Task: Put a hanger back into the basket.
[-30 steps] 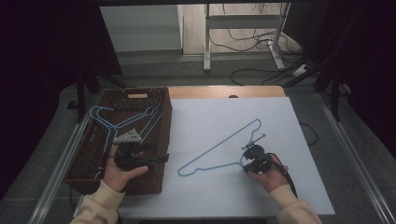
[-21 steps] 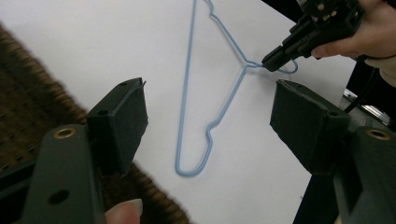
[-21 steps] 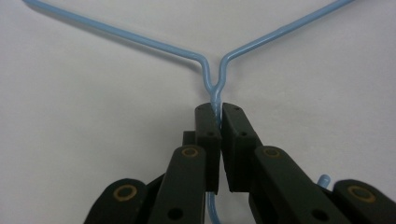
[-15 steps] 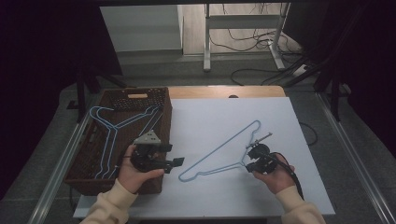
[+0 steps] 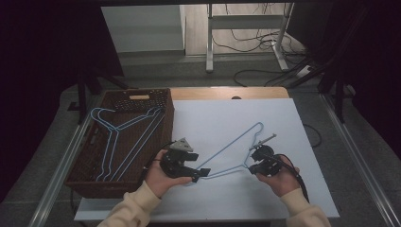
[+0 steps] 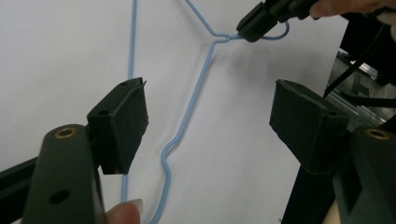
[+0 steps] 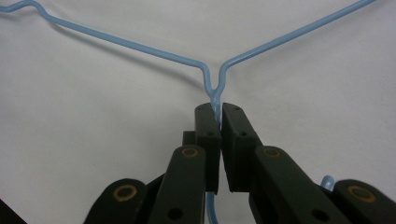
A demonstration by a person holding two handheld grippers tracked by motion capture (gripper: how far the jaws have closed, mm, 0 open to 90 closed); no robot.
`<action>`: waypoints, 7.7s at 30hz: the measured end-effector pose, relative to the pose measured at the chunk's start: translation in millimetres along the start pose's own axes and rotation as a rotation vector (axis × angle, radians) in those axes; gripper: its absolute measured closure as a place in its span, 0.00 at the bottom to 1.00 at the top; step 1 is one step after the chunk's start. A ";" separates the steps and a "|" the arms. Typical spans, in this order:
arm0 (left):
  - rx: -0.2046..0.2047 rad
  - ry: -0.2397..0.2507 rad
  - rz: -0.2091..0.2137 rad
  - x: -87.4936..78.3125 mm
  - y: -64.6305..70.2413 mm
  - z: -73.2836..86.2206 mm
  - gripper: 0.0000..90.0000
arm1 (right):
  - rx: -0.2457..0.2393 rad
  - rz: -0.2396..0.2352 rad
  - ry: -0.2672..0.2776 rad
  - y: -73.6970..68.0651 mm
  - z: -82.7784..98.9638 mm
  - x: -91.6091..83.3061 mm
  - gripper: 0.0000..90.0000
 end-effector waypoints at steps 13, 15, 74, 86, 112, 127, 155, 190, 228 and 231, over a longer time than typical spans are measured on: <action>0.030 -0.105 0.005 66.4 12.6 -7.4 0.36 | -0.011 -0.002 0.010 -1.1 -0.1 -2.6 0.95; 0.020 -0.114 0.003 76.1 11.2 -7.5 0.38 | -0.011 -0.002 0.011 -1.6 0.0 -3.3 0.95; 0.028 0.019 0.036 26.6 5.9 -41.2 0.96 | 0.228 0.032 0.560 71.0 22.3 -51.8 0.36; 0.038 0.090 0.053 -15.9 6.9 -53.8 0.96 | 0.207 0.022 0.547 68.5 21.6 -48.1 0.36; -0.009 0.276 0.069 -115.2 -28.6 -50.5 0.96 | 0.185 0.028 0.516 65.6 20.4 -41.0 0.36; -0.069 0.309 0.013 -151.7 -68.0 -26.4 0.96 | 0.193 0.029 0.508 65.5 20.5 -38.8 0.37; -0.242 0.360 -0.067 -187.2 -131.9 40.7 0.96 | 0.116 0.014 0.484 56.5 17.1 -32.8 0.32; -0.335 0.214 -0.095 -155.7 -177.2 80.4 0.96 | 0.117 0.016 0.465 55.8 16.1 -29.4 0.32; -0.261 0.271 -0.241 -155.6 -137.7 64.7 0.28 | -0.005 -0.051 0.450 48.8 6.4 -21.2 0.27; -0.252 0.286 -0.230 -154.8 -126.9 66.4 0.27 | -0.006 -0.078 0.461 47.2 5.8 -22.9 0.27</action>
Point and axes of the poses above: each handheld gripper's, and its own axes: x roughly forward along the jaws, z roughly out of its underside, y roughly to its right, the point moved 4 cm from there along x, roughly forward along the jaws, and after that the axes turned 5 degrees about -z, right-handed, at the moved point
